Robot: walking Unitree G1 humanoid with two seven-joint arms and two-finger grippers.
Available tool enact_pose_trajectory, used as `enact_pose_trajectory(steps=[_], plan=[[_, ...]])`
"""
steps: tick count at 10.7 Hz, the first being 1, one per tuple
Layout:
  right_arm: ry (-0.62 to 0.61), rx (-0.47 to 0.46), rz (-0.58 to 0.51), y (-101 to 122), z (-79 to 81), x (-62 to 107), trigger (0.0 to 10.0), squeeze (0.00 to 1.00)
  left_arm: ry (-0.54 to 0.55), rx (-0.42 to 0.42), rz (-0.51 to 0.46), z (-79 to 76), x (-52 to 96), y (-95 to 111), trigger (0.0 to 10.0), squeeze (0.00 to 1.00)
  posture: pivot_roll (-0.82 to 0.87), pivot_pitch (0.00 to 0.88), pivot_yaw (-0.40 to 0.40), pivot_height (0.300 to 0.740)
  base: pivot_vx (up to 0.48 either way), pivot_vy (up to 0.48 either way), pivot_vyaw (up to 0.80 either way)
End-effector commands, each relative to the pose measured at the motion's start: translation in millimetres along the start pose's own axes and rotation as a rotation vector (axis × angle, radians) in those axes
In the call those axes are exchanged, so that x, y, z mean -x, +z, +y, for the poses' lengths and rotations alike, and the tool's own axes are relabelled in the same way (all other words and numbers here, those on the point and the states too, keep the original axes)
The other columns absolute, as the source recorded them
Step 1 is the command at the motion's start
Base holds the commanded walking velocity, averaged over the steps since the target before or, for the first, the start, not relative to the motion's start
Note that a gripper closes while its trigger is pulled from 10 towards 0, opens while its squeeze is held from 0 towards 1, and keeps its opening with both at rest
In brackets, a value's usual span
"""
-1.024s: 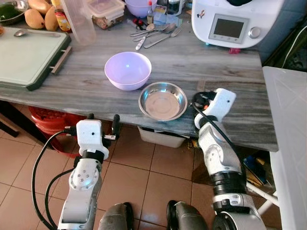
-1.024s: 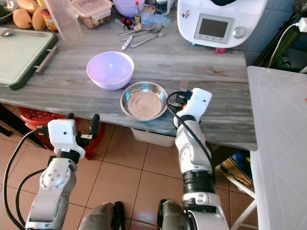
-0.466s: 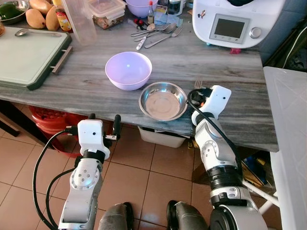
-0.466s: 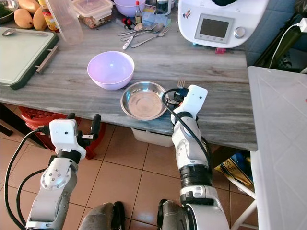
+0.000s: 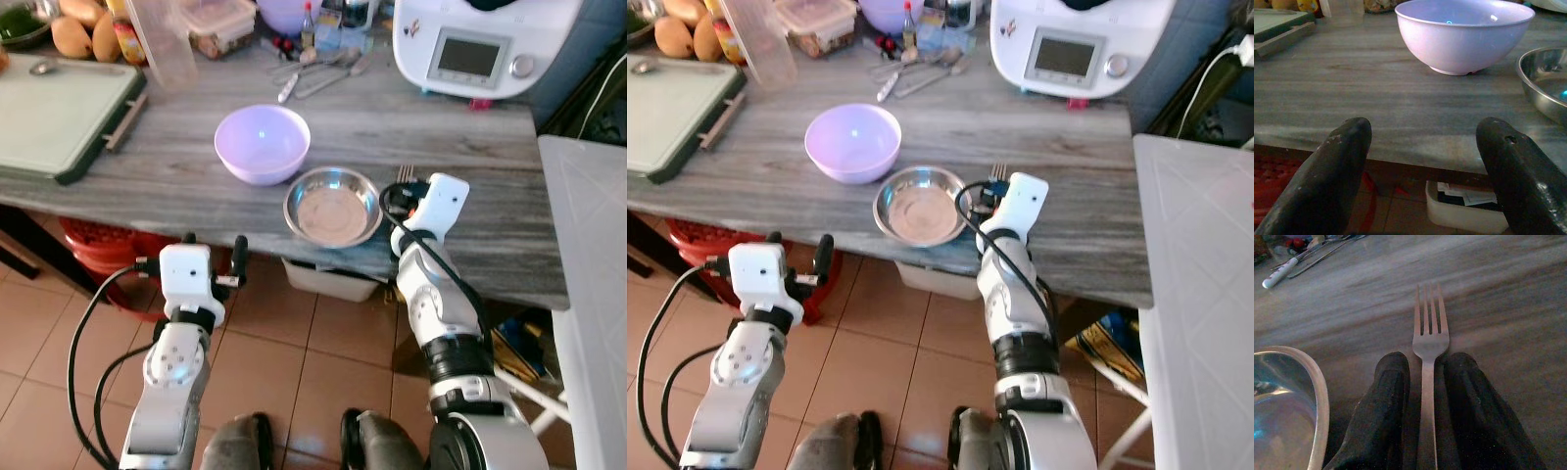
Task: Setting the table
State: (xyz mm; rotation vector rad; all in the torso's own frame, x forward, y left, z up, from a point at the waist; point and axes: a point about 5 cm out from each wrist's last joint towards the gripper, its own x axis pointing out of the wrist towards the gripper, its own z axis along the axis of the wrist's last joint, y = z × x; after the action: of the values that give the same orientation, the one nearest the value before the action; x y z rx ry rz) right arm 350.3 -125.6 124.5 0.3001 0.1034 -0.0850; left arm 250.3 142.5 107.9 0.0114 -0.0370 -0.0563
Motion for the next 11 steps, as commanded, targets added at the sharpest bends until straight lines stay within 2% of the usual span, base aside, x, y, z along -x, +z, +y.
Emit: enact_pose_trajectory(steps=[1,2,3,4,6,7,8,9,11], plan=[[-0.025,0.009,0.041,-9.8,-4.7,1.4,10.0,1.00,-0.008,0.000,0.005,-0.2,1.1,0.3,10.0,0.00,0.01,0.191,0.014,0.740,0.000,0.000,0.00],[-0.029,0.016,0.037,-9.1,-6.9,0.9,10.0,0.95,-0.008,-0.001,0.003,-0.2,1.0,0.5,10.0,0.00,0.01,0.191,0.015,0.740,0.000,0.000,0.00],[-0.027,0.040,0.020,-6.4,-9.4,1.2,10.0,0.67,-0.007,0.000,0.003,-0.3,1.3,0.5,10.0,0.00,0.01,0.191,0.014,0.740,0.000,0.000,0.00],[-0.024,0.057,0.009,-4.8,-10.9,1.8,10.0,0.48,-0.007,-0.001,0.003,-0.3,1.5,0.6,10.0,0.00,0.01,0.192,0.014,0.740,0.000,0.000,0.00],[-0.020,0.107,-0.037,0.5,-15.7,4.8,10.0,0.31,-0.005,-0.001,0.004,0.0,2.0,0.6,10.0,0.00,0.01,0.194,0.015,0.740,0.000,0.000,0.00],[-0.017,0.117,-0.039,0.1,-17.5,5.6,10.0,0.09,-0.007,-0.002,0.004,-0.3,1.6,0.6,10.0,0.00,0.01,0.196,0.017,0.740,0.000,0.000,0.00],[-0.020,0.115,-0.030,-1.7,-18.6,5.6,10.0,0.07,-0.009,-0.003,0.004,-0.7,1.4,0.6,10.0,0.00,0.00,0.195,0.017,0.740,0.000,0.000,0.00],[0.001,0.130,-0.046,0.2,-16.7,5.7,10.0,0.00,-0.009,-0.003,0.002,-0.6,1.0,1.0,10.0,0.00,0.01,0.195,0.015,0.740,0.000,0.000,0.00],[0.012,0.148,-0.073,4.9,-16.1,4.8,10.0,0.00,-0.007,-0.004,0.002,-0.5,1.4,1.0,10.0,0.00,0.01,0.194,0.014,0.740,0.000,0.000,0.00]])
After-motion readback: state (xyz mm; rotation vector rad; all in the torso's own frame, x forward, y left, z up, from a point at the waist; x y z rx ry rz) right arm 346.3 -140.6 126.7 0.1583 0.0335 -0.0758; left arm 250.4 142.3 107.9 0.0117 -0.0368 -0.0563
